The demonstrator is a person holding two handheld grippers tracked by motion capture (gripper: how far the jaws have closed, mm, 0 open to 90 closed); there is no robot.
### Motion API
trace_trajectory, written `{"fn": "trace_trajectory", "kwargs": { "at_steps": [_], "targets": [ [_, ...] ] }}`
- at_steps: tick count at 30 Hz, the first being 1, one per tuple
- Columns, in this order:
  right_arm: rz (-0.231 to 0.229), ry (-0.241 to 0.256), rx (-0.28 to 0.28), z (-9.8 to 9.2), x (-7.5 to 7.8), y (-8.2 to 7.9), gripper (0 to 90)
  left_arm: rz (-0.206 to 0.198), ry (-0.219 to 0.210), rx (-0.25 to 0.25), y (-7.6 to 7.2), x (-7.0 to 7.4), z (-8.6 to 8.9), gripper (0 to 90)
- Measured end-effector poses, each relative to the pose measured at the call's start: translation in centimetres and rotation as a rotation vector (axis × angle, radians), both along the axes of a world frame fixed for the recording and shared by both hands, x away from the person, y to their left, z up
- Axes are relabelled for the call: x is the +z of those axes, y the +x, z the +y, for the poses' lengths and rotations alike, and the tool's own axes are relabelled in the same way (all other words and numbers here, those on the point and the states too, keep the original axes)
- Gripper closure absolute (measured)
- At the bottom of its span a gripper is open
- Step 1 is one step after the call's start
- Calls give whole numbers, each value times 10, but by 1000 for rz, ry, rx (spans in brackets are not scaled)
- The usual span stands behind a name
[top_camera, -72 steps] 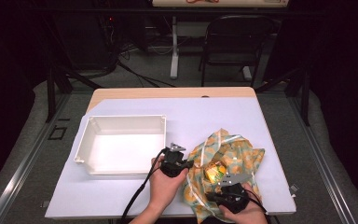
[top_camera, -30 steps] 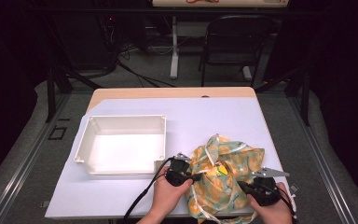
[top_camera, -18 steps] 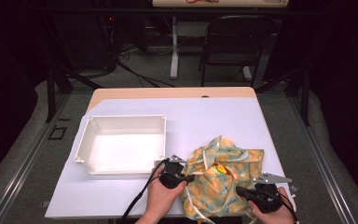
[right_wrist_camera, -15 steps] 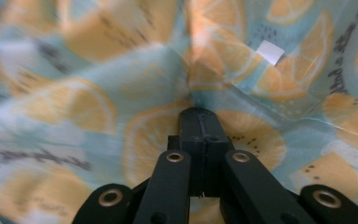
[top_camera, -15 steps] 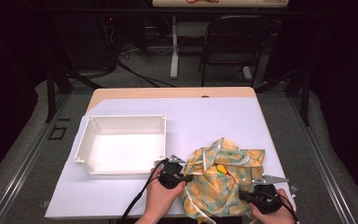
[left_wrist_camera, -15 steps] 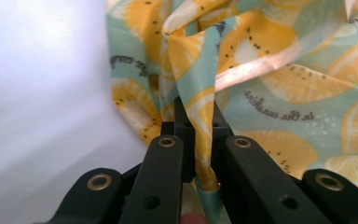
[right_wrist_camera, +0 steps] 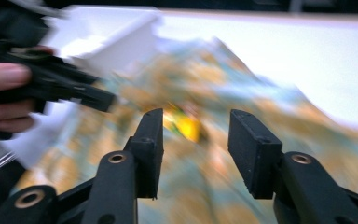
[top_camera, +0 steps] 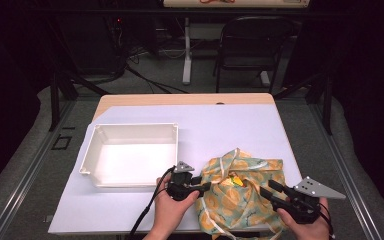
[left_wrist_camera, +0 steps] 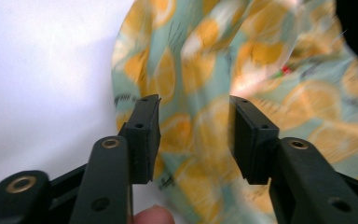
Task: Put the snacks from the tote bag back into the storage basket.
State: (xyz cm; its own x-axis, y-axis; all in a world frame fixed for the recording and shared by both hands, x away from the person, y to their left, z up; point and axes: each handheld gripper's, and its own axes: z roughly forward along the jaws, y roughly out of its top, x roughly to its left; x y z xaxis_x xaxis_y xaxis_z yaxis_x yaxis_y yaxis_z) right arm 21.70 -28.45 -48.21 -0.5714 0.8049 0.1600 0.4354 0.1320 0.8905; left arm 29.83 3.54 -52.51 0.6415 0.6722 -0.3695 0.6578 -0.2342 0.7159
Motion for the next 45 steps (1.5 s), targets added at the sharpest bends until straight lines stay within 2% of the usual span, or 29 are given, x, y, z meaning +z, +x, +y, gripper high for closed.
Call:
{"fn": "trace_trajectory", "kwargs": {
  "at_steps": [2, 3, 5, 6, 8, 10, 11, 13, 15, 17, 20, 21, 23, 26, 28, 30, 31, 33, 34, 35, 36, 37, 38, 39, 40, 41, 42, 43, 45],
  "targets": [
    [11, -55, 42, 18, 2, 8, 462, -19, -17, 6, -1, 6, -1, 535],
    [34, -72, 65, 26, -1, 14, 426, -28, -23, 5, -2, 9, -2, 536],
    [112, -101, 110, 38, -13, 27, 364, -42, -36, 7, -5, 14, -2, 539],
    [145, -128, 107, 43, -22, 31, 390, -50, -42, 8, -7, 16, -2, 544],
    [169, -155, 105, 48, -33, 32, 615, -64, -49, 4, -12, 20, -1, 563],
    [174, -176, 119, 50, -37, 26, 804, -64, -54, -10, -16, 22, -1, 580],
    [169, -182, 138, 51, -38, 22, 872, -64, -59, -16, -17, 22, -2, 592],
    [160, -182, 170, 52, -39, 17, 899, -62, -66, -39, -23, 21, -7, 611],
    [165, -156, 220, 56, -42, 13, 900, -57, -56, -69, -30, 18, -15, 618],
    [182, -155, 271, 62, -46, 10, 900, -50, -42, -104, -36, 13, -24, 624],
    [224, -200, 316, 73, -55, 9, 900, -39, -16, -125, -39, 3, -35, 628],
    [231, -199, 329, 74, -58, 9, 900, -32, -4, -123, -38, -1, -36, 632],
    [253, -234, 338, 76, -62, 9, 900, -12, 26, -115, -35, -10, -38, 650],
    [257, -293, 340, 76, -65, 8, 892, 19, 78, -118, -33, -28, -39, 705],
    [272, -272, 360, 73, -64, 8, 831, 22, 93, -127, -34, -38, -39, 742],
    [272, -206, 378, 66, -58, 9, 747, 16, 88, -122, -34, -39, -38, 767],
    [254, -166, 378, 62, -53, 9, 715, 17, 98, -128, -34, -38, -38, 783],
    [190, -109, 330, 54, -38, 9, 677, 6, 104, -125, -34, -39, -38, 806],
    [129, -67, 264, 48, -29, 9, 624, -5, 108, -125, -35, -39, -38, 813],
    [94, -48, 213, 45, -24, 10, 560, -8, 113, -122, -36, -39, -39, 827],
    [65, -37, 128, 42, -18, 13, 477, -12, 120, -125, -36, -39, -39, 848],
    [54, -37, 37, 39, -16, 16, 421, -14, 119, -128, -37, -39, -40, 868],
    [64, -43, -42, 37, -18, 22, 390, -14, 120, -128, -37, -40, -40, 893],
    [94, -54, -55, 36, -21, 27, 348, -17, 120, -127, -37, -40, -40, 900],
    [143, -86, -84, 38, -30, 34, 351, -17, 121, -125, -38, -40, -40, 900],
    [181, -128, -97, 39, -36, 38, 449, -19, 124, -128, -38, -40, -40, 900],
    [201, -143, -110, 39, -41, 40, 561, -22, 126, -128, -38, -39, -40, 900],
    [220, -144, -109, 38, -46, 41, 656, -30, 134, -130, -38, -39, -39, 900],
    [213, -116, -92, 32, -44, 41, 856, -28, 135, -135, -38, -39, -39, 900]
  ]
}}
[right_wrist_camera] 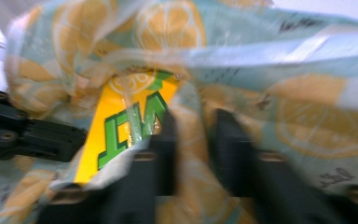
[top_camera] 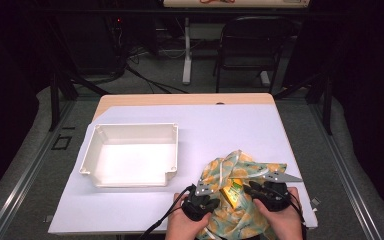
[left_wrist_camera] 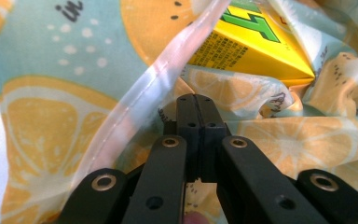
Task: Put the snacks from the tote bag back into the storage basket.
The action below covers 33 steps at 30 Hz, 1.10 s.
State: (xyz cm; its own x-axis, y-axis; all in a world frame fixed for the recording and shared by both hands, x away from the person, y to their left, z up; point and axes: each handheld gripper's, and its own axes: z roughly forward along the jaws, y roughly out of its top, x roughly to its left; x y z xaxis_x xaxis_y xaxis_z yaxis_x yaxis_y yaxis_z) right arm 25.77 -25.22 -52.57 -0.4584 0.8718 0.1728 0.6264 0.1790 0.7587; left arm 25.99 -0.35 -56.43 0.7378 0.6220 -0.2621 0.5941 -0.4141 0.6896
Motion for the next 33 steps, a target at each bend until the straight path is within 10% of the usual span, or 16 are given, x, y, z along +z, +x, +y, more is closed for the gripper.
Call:
{"fn": "trace_trajectory", "kwargs": {
  "at_steps": [4, 9, 15, 19, 25, 30, 33],
  "targets": [
    [-19, -57, -62, -19, 6, 3, 900, 9, -3, -3, 1, 0, 0, 900],
    [104, -136, -101, -42, -23, 14, 900, 17, -3, -10, 2, 0, 2, 900],
    [110, -92, -99, -50, -22, 12, 832, 21, -7, -13, 1, 1, 3, 900],
    [53, 19, 51, -45, -6, -6, 615, 14, -61, -10, 0, 14, 13, 879],
    [-106, 106, 119, -50, 30, -32, 603, -79, -136, 27, 1, 48, 29, 702],
    [-232, 80, 19, -57, 41, -31, 389, -132, -174, 58, 7, 61, 35, 477],
    [-173, 24, 53, -51, 34, -18, 265, -116, -86, 25, 11, 57, 23, 328]
  ]
}}
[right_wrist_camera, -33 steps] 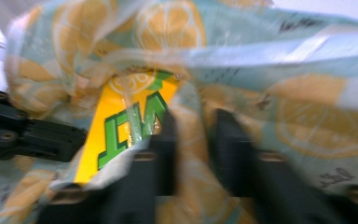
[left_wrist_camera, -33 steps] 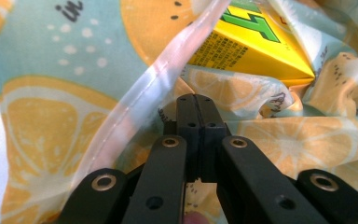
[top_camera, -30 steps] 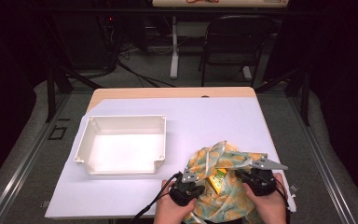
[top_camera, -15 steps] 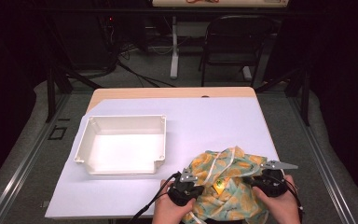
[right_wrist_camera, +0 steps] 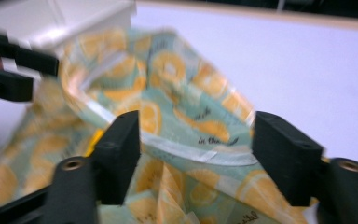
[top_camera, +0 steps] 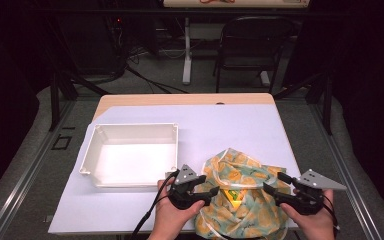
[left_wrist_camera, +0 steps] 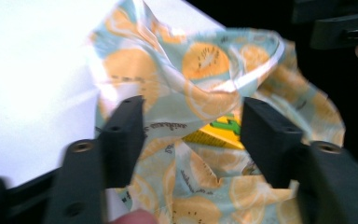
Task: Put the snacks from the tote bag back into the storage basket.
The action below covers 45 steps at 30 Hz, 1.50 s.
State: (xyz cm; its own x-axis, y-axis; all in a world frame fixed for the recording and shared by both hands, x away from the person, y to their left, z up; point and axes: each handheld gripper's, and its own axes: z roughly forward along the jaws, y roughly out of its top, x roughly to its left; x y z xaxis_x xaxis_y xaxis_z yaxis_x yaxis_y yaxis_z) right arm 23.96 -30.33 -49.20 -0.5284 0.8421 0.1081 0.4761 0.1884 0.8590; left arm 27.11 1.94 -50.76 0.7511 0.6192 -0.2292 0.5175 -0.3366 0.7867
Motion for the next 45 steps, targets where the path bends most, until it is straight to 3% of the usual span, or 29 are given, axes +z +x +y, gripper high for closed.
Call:
{"fn": "trace_trajectory", "kwargs": {
  "at_steps": [2, 5, 6, 7, 8, 9, 10, 11, 13, 14, 16, 18, 20, 23, 25, 28, 33, 39, 40, 42, 43, 45],
  "targets": [
    [71, -59, 29, 6, -9, 13, 218, -2, 56, 9, 3, -7, -9, 261],
    [123, -101, 11, 9, -20, 25, 242, 15, 120, 50, 12, -16, -17, 242],
    [136, -108, 12, 11, -24, 29, 312, 14, 133, 63, 16, -18, -19, 249],
    [145, -115, 18, 12, -26, 32, 446, 18, 144, 52, 20, -21, -23, 264],
    [149, -132, 34, 14, -28, 34, 607, 18, 155, 49, 23, -22, -26, 343],
    [145, -130, 46, 15, -27, 34, 731, 18, 175, 51, 25, -21, -27, 482],
    [143, -119, 59, 15, -25, 35, 796, 19, 187, 57, 28, -21, -29, 585],
    [113, -105, 63, 15, -17, 36, 880, 36, 178, 50, 32, -18, -28, 840],
    [97, -101, 59, 15, -12, 37, 888, 75, 126, 48, 42, -9, -23, 885],
    [82, -88, 64, 13, -6, 39, 889, 72, 112, 59, 44, -6, -22, 897],
    [65, -68, 66, 13, 1, 42, 891, 36, 137, 85, 50, 5, -21, 900],
    [45, -83, 68, 17, 6, 45, 891, 20, 151, 117, 54, 11, -22, 900],
    [37, -103, 55, 20, 7, 51, 893, 26, 150, 134, 60, 13, -21, 900],
    [65, -73, 35, 18, 5, 60, 893, 54, 146, 141, 66, 9, -21, 900],
    [95, -71, 17, 17, -1, 67, 894, 52, 193, 149, 69, 0, -30, 900],
    [167, -55, -36, 15, -19, 83, 894, 86, 243, 171, 77, -17, -41, 900],
    [226, -63, -45, 13, -46, 95, 893, 103, 289, 175, 78, -37, -45, 900],
    [273, -103, -34, 14, -61, 98, 885, 126, 262, 189, 76, -42, -41, 899],
    [269, -103, -37, 15, -61, 98, 850, 131, 245, 192, 76, -42, -41, 887],
    [246, -87, -53, 14, -57, 95, 640, 125, 222, 186, 73, -38, -38, 765],
    [225, -70, -54, 13, -52, 91, 550, 118, 187, 175, 69, -32, -34, 695],
    [177, -19, -62, 10, -39, 80, 456, 96, 137, 163, 60, -17, -29, 592]
  ]
}}
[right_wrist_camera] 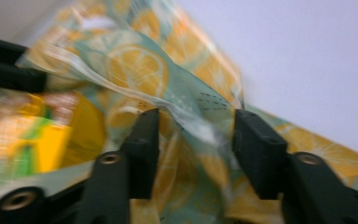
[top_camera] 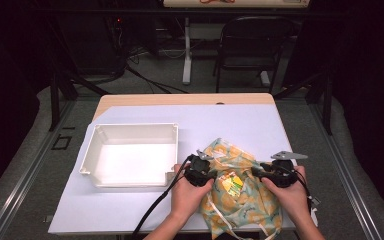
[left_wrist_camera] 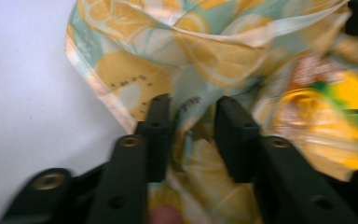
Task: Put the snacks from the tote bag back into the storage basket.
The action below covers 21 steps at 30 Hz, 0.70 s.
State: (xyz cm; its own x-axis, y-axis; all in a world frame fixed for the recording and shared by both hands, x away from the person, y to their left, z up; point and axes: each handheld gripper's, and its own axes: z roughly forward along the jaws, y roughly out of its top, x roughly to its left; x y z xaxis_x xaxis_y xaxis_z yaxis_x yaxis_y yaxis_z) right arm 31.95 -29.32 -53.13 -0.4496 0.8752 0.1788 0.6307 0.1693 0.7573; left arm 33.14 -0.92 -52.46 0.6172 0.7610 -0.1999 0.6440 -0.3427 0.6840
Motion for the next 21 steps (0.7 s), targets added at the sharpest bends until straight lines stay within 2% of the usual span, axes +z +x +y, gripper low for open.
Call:
{"fn": "trace_trajectory", "kwargs": {
  "at_steps": [1, 2, 4, 5, 7, 8, 9, 11, 12, 13, 14, 16, 18, 19, 21],
  "targets": [
    [-30, 24, -10, -2, 10, -9, 429, -20, -20, -1, -5, 8, 3, 554],
    [-58, 29, -15, -3, 19, -16, 410, -29, -24, -11, -8, 14, 7, 512],
    [-109, 31, -33, -3, 33, -31, 392, -71, -60, 9, -18, 28, 13, 481],
    [-133, 34, -36, -2, 39, -40, 390, -76, -72, 1, -23, 35, 17, 472],
    [-177, 27, -53, 2, 49, -57, 391, -111, -95, -5, -36, 45, 18, 471],
    [-183, 23, -54, 4, 52, -63, 402, -115, -94, -29, -45, 48, 16, 487],
    [-188, 39, -68, 7, 54, -70, 433, -117, -90, -44, -49, 49, 13, 522],
    [-179, 89, -52, 12, 52, -78, 528, -89, -92, -79, -55, 47, 5, 586],
    [-155, 86, -27, 18, 49, -80, 541, -79, -88, -82, -57, 43, 0, 591],
    [-134, 58, -22, 23, 45, -80, 534, -71, -76, -77, -58, 39, -4, 587],
    [-121, 51, -29, 28, 41, -80, 522, -55, -78, -63, -57, 33, -8, 573],
    [-98, 64, -59, 32, 33, -77, 438, -31, -87, -47, -57, 27, -11, 507],
    [-77, 65, -86, 36, 27, -75, 370, -42, -57, -8, -59, 21, -17, 388],
    [-62, 48, -89, 38, 26, -74, 336, -35, -46, 2, -59, 19, -20, 334],
    [-39, 58, -97, 42, 21, -72, 286, -37, -27, 27, -61, 17, -23, 236]
  ]
}}
